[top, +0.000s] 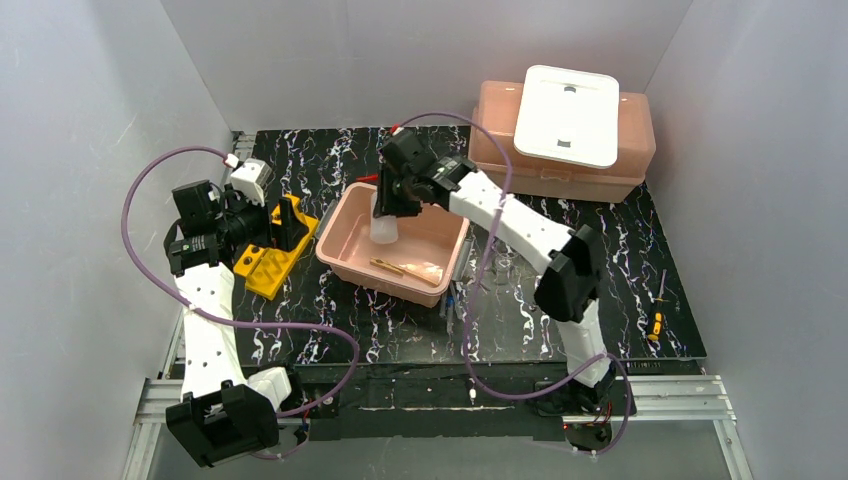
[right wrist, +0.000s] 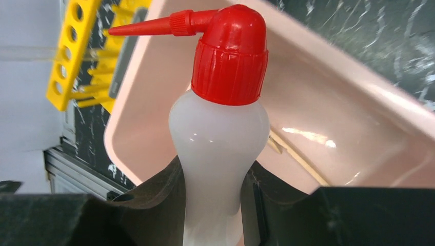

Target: Organize the chemistry lab equipment

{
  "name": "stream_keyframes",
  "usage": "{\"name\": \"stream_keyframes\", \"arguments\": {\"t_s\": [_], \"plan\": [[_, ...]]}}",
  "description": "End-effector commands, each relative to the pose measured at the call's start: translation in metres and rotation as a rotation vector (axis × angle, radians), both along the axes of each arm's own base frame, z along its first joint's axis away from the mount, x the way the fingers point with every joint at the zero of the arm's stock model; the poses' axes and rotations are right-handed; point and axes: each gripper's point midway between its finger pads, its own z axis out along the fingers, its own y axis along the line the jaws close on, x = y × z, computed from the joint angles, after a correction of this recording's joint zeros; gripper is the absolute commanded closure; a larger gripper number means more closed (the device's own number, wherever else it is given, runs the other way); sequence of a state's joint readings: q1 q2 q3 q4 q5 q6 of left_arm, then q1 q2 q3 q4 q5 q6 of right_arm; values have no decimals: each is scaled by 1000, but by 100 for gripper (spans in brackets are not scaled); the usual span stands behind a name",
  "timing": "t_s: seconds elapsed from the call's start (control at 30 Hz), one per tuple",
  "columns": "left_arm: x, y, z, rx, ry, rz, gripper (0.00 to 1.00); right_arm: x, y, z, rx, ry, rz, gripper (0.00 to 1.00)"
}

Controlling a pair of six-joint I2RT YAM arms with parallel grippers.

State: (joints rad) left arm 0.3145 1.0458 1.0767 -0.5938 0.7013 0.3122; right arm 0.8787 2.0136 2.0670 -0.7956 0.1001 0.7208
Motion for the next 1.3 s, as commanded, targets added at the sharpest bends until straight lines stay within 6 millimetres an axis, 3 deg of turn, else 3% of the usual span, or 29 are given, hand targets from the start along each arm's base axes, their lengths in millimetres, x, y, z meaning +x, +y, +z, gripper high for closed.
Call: {"name": "stream_keyframes", "arguments": {"t_s": [0.0,0.17,0.37,0.57,0.7,0.83,0.97,1.1,1.2,1.27], "plan": [[-2,-1,12,7,-16,-2,2,-12,24,-2,17,19,65,65],[-3,0,12,24,-22,-5,2,-17,28,-42,-14,90,41,63],[-4,0,7,20,-14,-7,2,-21,30,-58,-29,118,62,40],[-5,0,3,26,-10,-4,2,-24,28,-30,0,64,112,30],[-6,1,4,29,-12,-2,2,-23,6,4,8,-2,108,29],[-6,1,3,30,-11,-3,2,-19,-44,37,-13,-83,55,29],[-7,0,0,29,-5,-7,2,-13,-119,53,-44,-119,-68,30],[-8,0,-1,27,-3,-9,2,-3,-205,38,-133,-128,-253,36],[-8,-2,-3,19,4,-12,2,-7,-260,9,-200,-83,-377,38],[-8,-2,-3,17,6,-12,2,-14,-284,-15,-212,-27,-431,39]]}}
